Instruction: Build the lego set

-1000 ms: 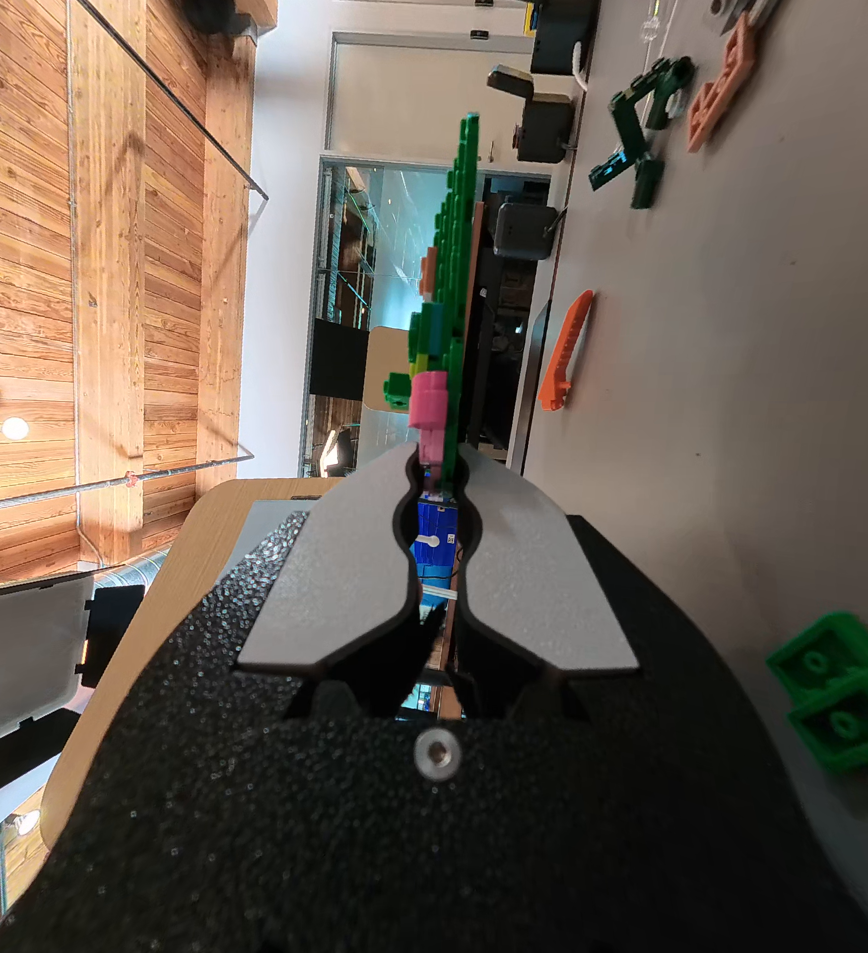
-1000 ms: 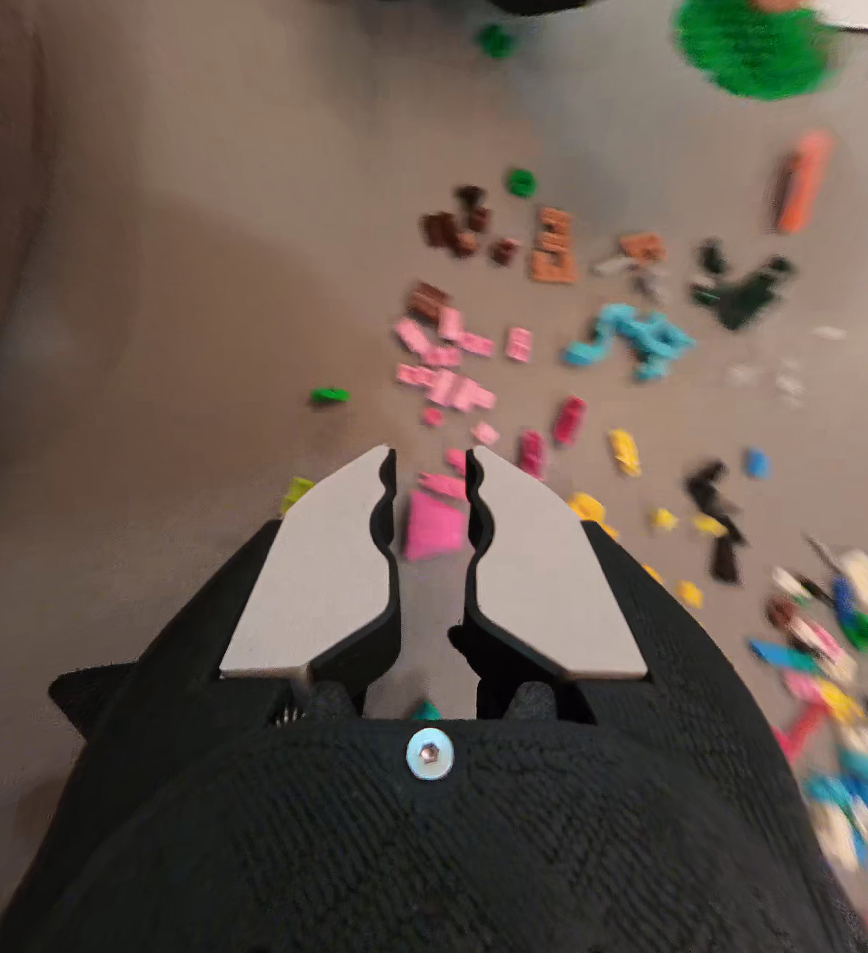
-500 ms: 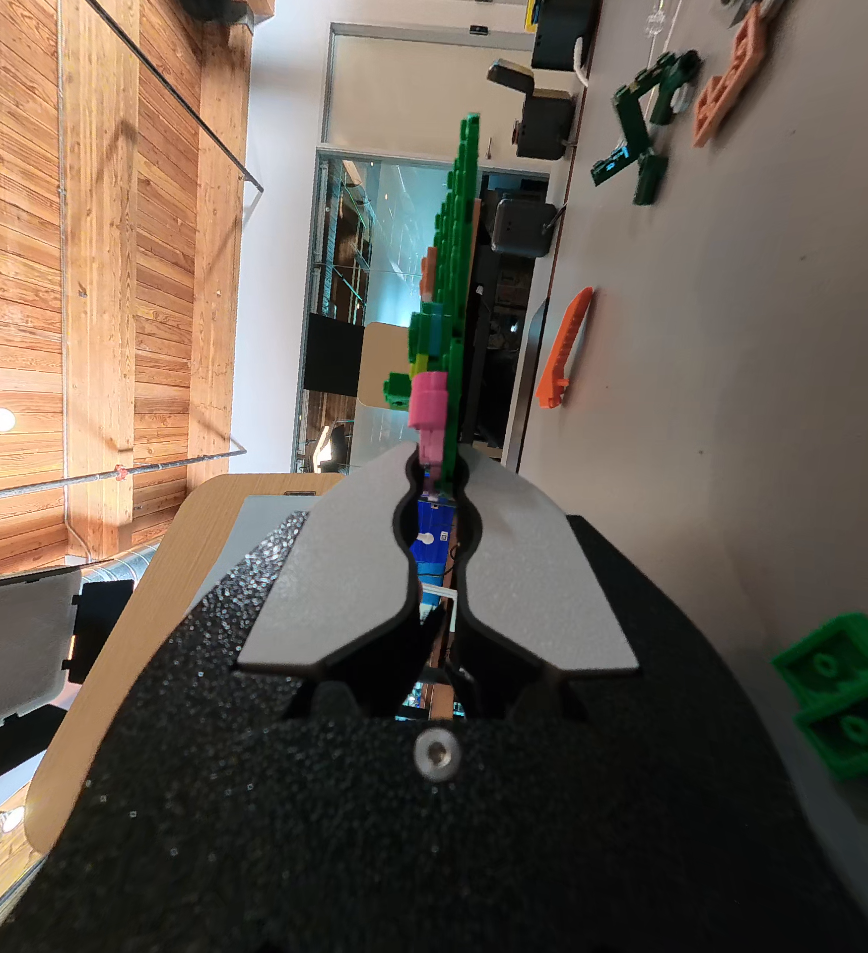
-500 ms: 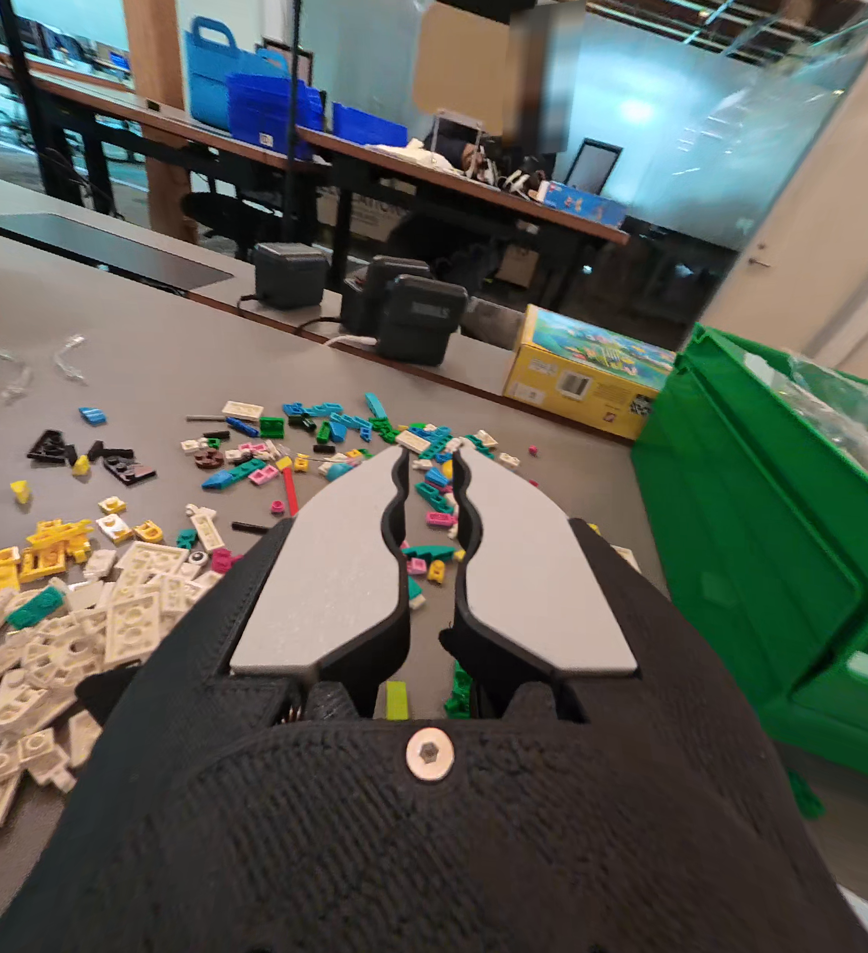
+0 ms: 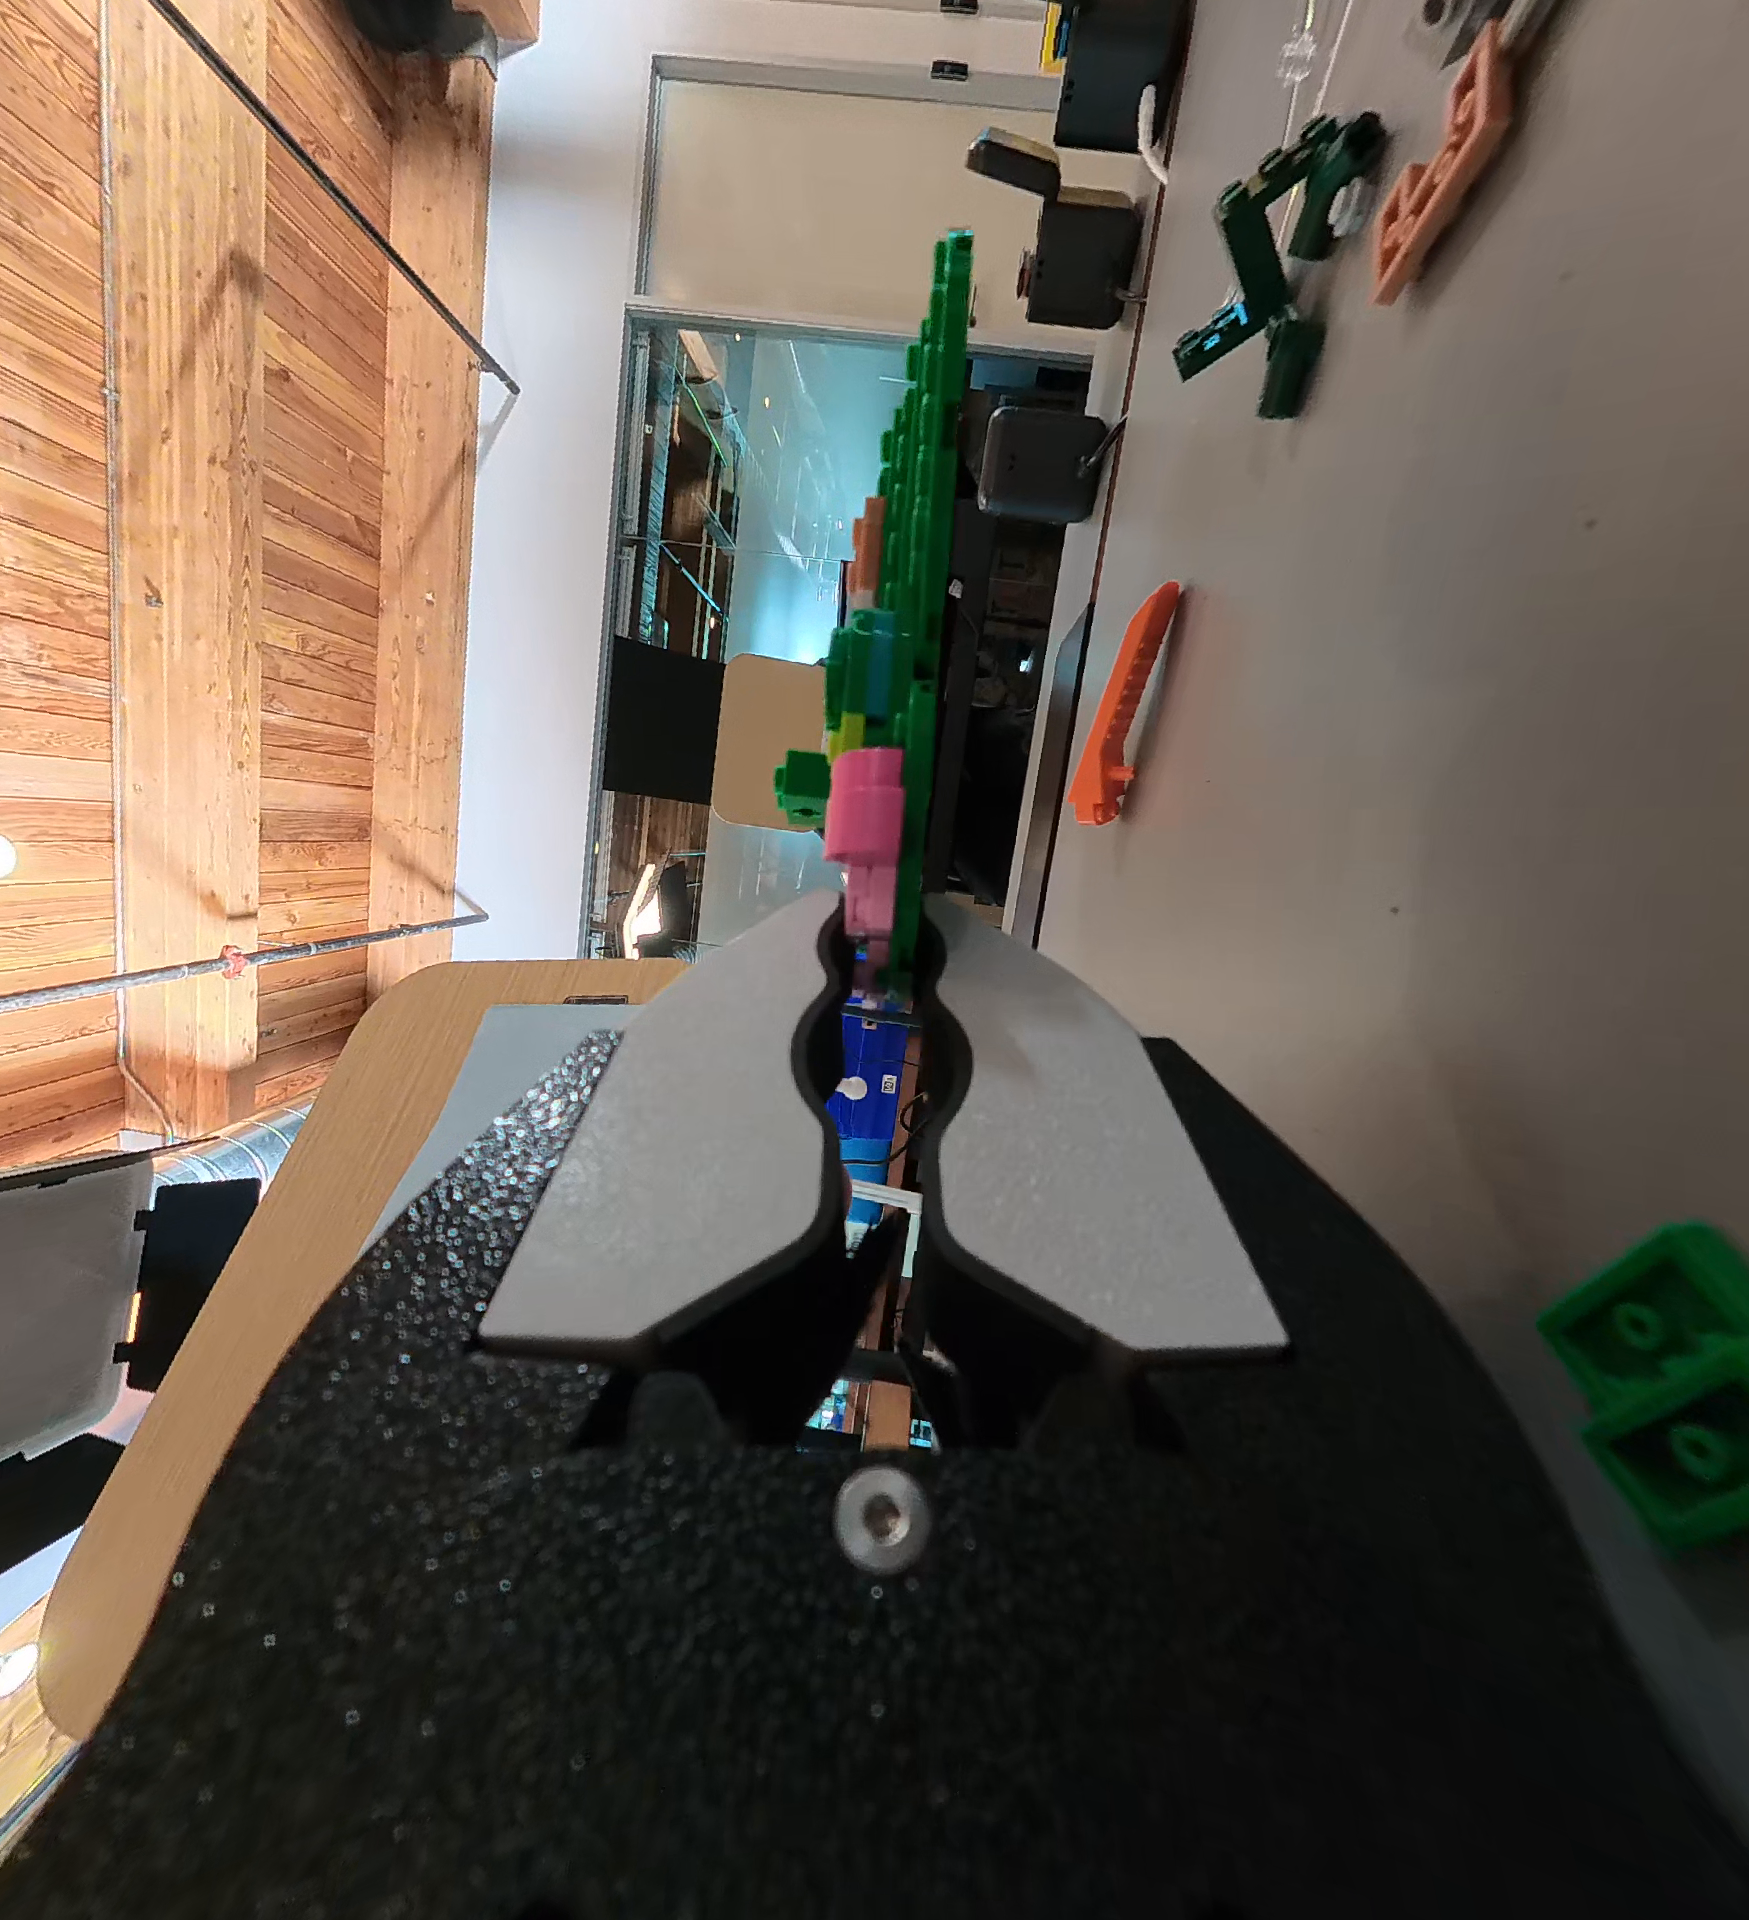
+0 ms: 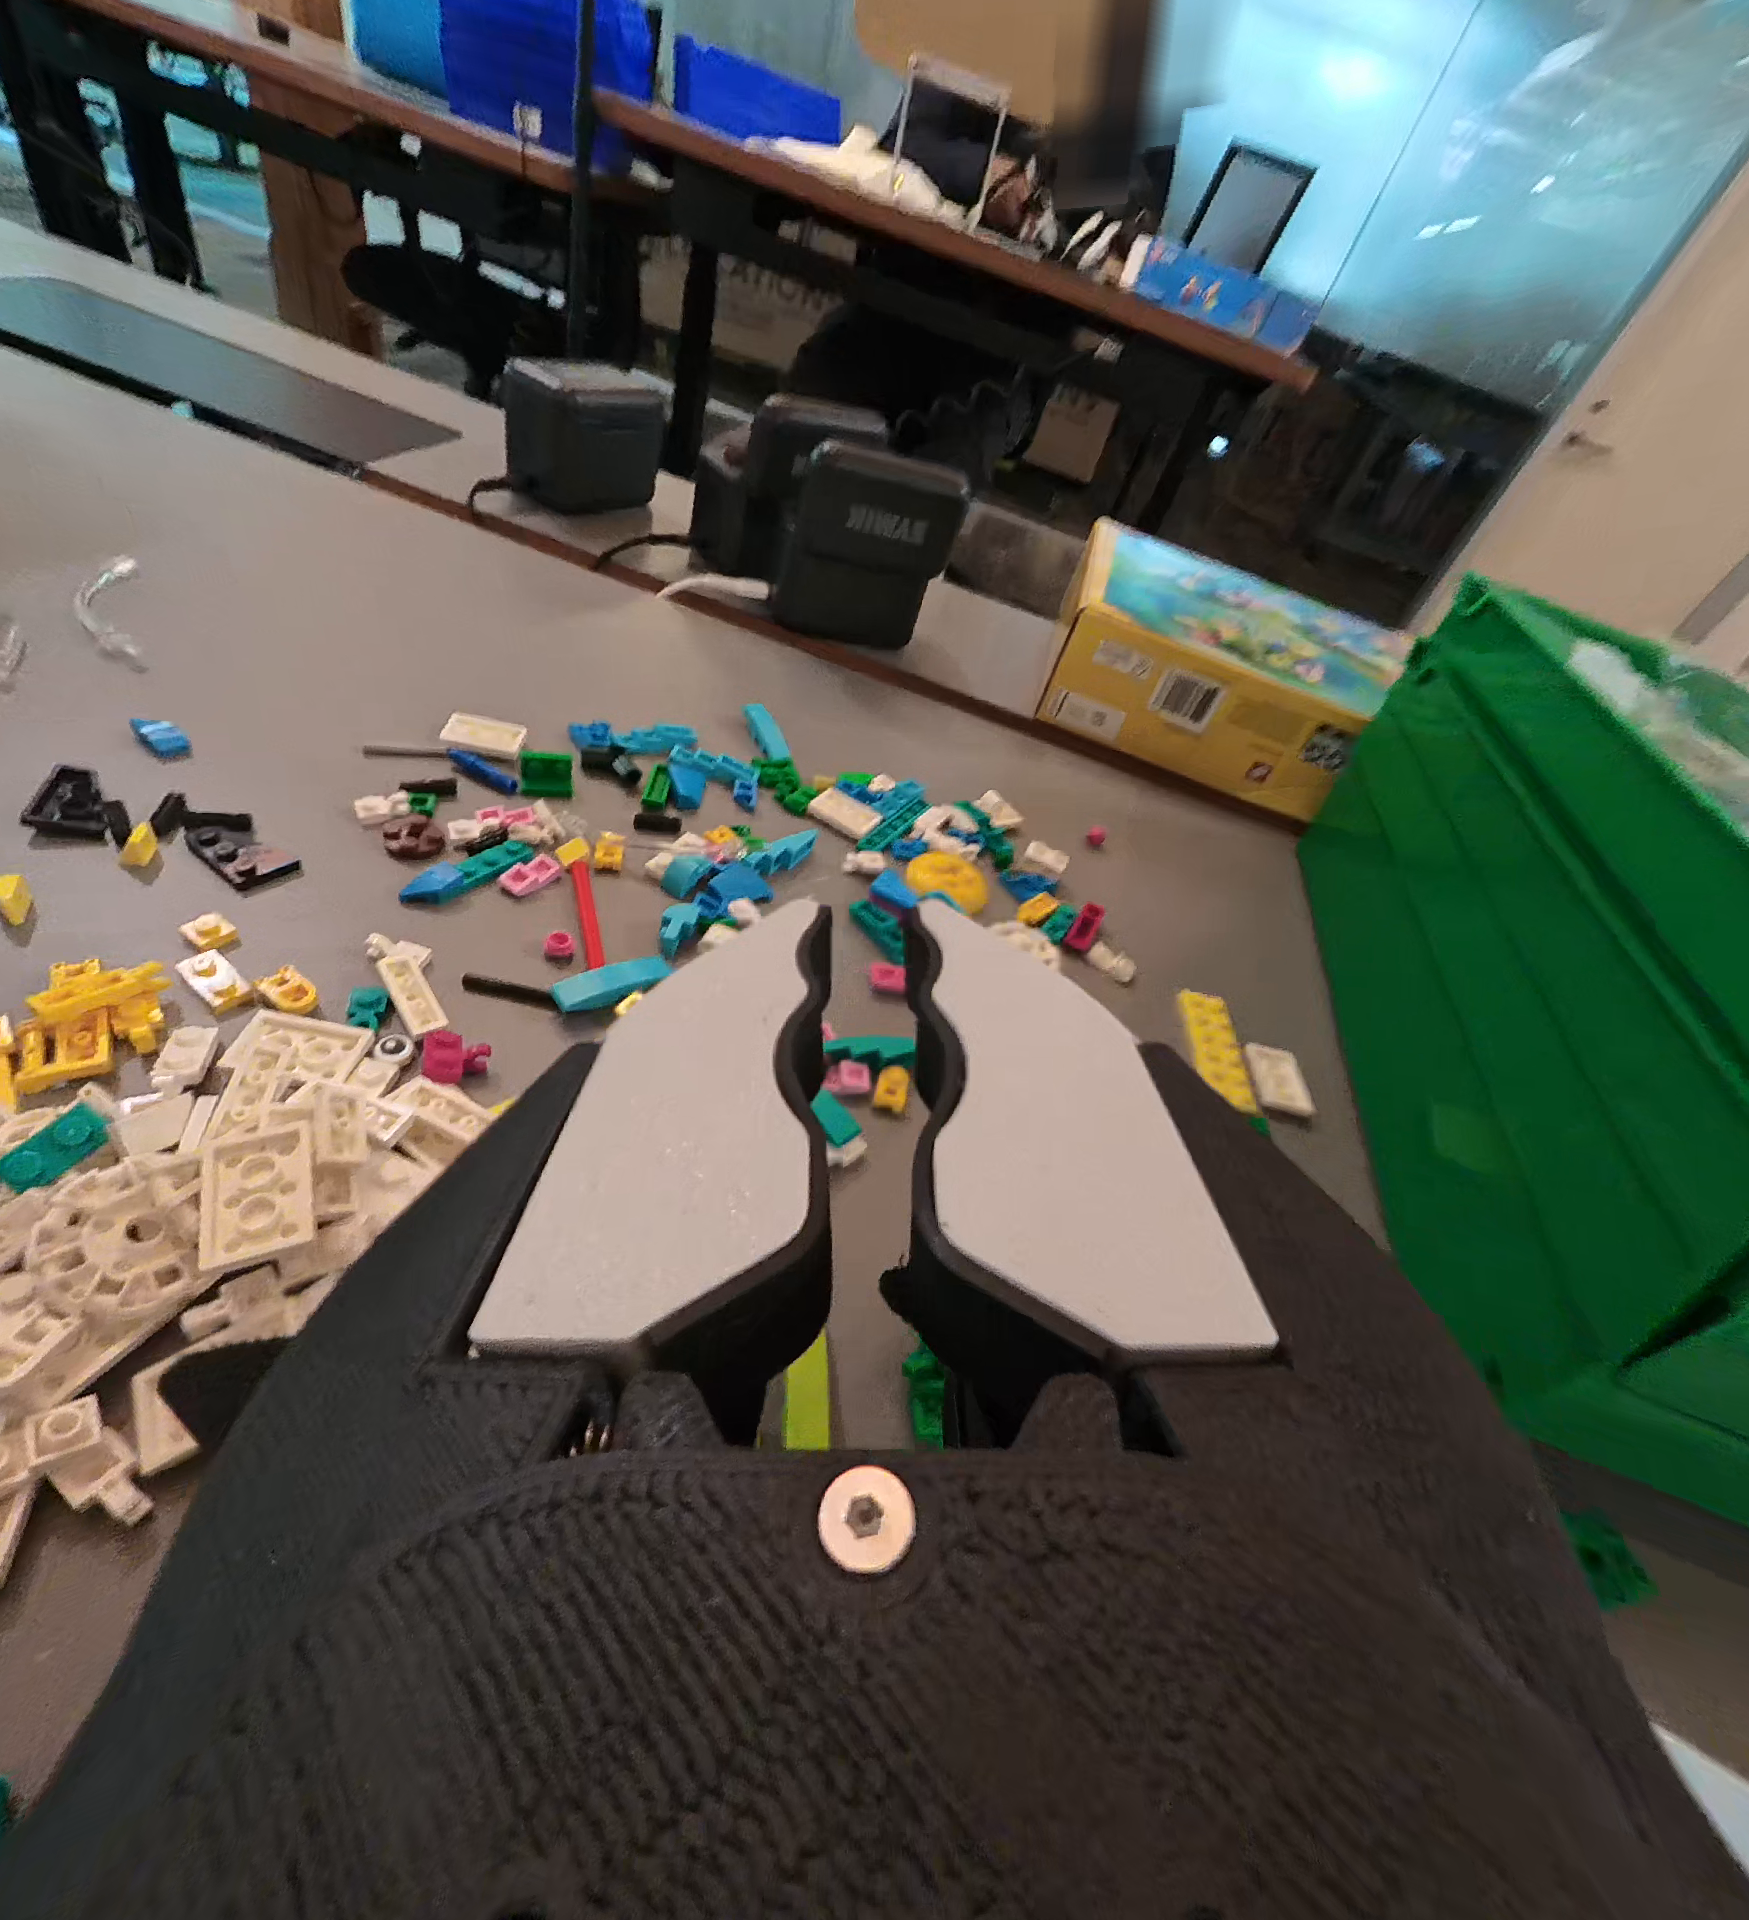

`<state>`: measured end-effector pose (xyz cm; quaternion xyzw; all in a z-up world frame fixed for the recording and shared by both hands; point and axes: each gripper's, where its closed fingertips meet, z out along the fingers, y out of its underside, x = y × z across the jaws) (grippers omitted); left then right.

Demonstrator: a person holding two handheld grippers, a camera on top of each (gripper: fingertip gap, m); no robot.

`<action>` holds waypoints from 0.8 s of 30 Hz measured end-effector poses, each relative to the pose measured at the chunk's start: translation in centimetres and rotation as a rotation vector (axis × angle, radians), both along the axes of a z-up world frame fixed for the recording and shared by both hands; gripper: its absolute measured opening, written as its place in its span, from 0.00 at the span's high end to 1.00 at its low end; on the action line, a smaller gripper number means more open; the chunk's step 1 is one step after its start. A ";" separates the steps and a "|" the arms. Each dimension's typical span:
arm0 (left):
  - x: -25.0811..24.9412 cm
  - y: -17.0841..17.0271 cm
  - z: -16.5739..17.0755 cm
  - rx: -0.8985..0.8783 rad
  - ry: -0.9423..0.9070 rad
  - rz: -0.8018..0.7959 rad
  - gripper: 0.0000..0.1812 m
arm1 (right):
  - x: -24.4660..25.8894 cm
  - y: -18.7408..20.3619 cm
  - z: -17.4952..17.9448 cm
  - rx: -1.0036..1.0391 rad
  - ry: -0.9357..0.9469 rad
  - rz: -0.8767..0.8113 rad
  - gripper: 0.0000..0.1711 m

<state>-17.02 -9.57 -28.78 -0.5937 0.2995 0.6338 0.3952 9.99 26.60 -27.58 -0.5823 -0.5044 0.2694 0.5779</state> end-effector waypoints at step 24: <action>0.1 0.0 0.0 -0.008 0.029 0.001 0.95 | -9.9 3.1 -5.4 -0.179 -0.695 0.355 0.97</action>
